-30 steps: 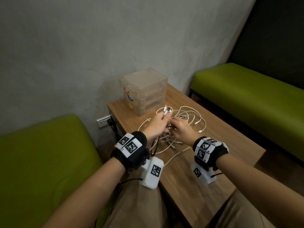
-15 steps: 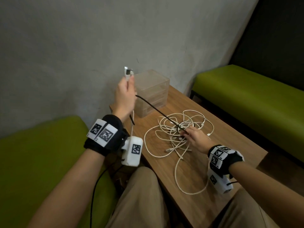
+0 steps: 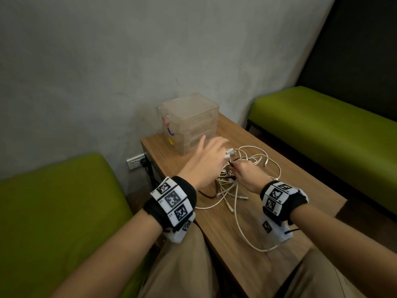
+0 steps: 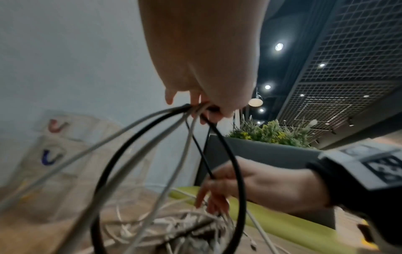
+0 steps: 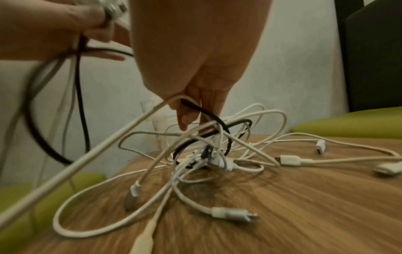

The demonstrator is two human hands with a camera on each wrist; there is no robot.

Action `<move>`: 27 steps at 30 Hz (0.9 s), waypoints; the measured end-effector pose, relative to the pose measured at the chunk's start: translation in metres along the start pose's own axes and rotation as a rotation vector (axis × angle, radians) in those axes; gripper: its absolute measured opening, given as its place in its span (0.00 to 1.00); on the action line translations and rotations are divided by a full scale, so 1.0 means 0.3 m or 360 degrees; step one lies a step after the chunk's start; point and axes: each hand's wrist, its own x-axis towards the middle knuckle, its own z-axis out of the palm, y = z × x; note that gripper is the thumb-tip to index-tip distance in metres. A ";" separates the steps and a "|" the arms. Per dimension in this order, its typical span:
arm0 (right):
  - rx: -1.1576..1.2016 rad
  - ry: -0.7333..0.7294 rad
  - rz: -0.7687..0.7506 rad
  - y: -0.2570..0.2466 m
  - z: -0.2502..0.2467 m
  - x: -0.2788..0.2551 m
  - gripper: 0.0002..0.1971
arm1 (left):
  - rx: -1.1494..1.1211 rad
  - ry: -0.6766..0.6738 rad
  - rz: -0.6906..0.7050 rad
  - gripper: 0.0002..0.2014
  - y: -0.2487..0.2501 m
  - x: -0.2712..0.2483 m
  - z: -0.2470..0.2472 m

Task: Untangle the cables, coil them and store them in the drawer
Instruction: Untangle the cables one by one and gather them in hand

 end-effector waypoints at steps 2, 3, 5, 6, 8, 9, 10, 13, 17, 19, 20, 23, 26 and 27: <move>0.0020 0.0003 -0.0024 -0.007 -0.003 -0.005 0.08 | 0.0035 -0.0156 0.0159 0.17 0.033 0.005 0.043; 0.0035 -0.0002 -0.0070 -0.010 -0.005 -0.008 0.08 | 0.0013 -0.0205 0.0191 0.17 0.047 0.007 0.063; 0.0065 0.0011 -0.0161 -0.003 0.001 -0.010 0.09 | -0.0148 -0.0260 0.0124 0.18 0.071 0.009 0.087; 0.0124 0.0050 -0.0141 -0.002 0.000 -0.012 0.09 | -0.0259 -0.0253 0.0042 0.17 0.076 0.012 0.091; 0.0173 0.0148 -0.0104 0.004 -0.001 -0.014 0.06 | -0.0387 -0.0233 -0.0111 0.16 0.073 0.022 0.087; 0.0137 0.0179 -0.0117 0.004 -0.001 -0.016 0.06 | -0.0389 -0.0249 -0.0159 0.16 0.066 0.026 0.081; 0.0103 0.0202 -0.0156 0.001 -0.001 -0.020 0.05 | -0.0401 -0.0271 -0.0194 0.16 0.055 0.030 0.085; 0.0120 0.0321 -0.0317 -0.005 -0.002 -0.025 0.06 | -0.0688 -0.0209 -0.0244 0.14 0.030 0.030 0.106; 0.0189 0.0338 -0.0253 0.043 0.012 -0.016 0.08 | -0.0946 0.0180 -0.0265 0.11 0.004 0.020 0.083; 0.0200 0.0302 -0.0202 0.070 0.025 -0.021 0.09 | -0.0991 0.0359 -0.0288 0.12 -0.014 0.014 0.039; 0.0204 0.0299 -0.0178 0.081 0.031 -0.024 0.09 | -0.1009 0.0426 -0.0302 0.13 -0.025 0.013 0.015; 0.0178 0.0301 -0.0101 0.101 0.037 -0.022 0.08 | -0.1057 0.0562 -0.0332 0.17 -0.053 0.012 -0.069; 0.0065 0.0287 -0.0107 0.100 0.037 -0.010 0.09 | -0.1099 0.0698 -0.0313 0.18 -0.064 0.006 -0.140; 0.0041 0.0289 -0.0111 0.096 0.036 -0.008 0.09 | -0.1121 0.0731 -0.0313 0.19 -0.065 0.003 -0.154</move>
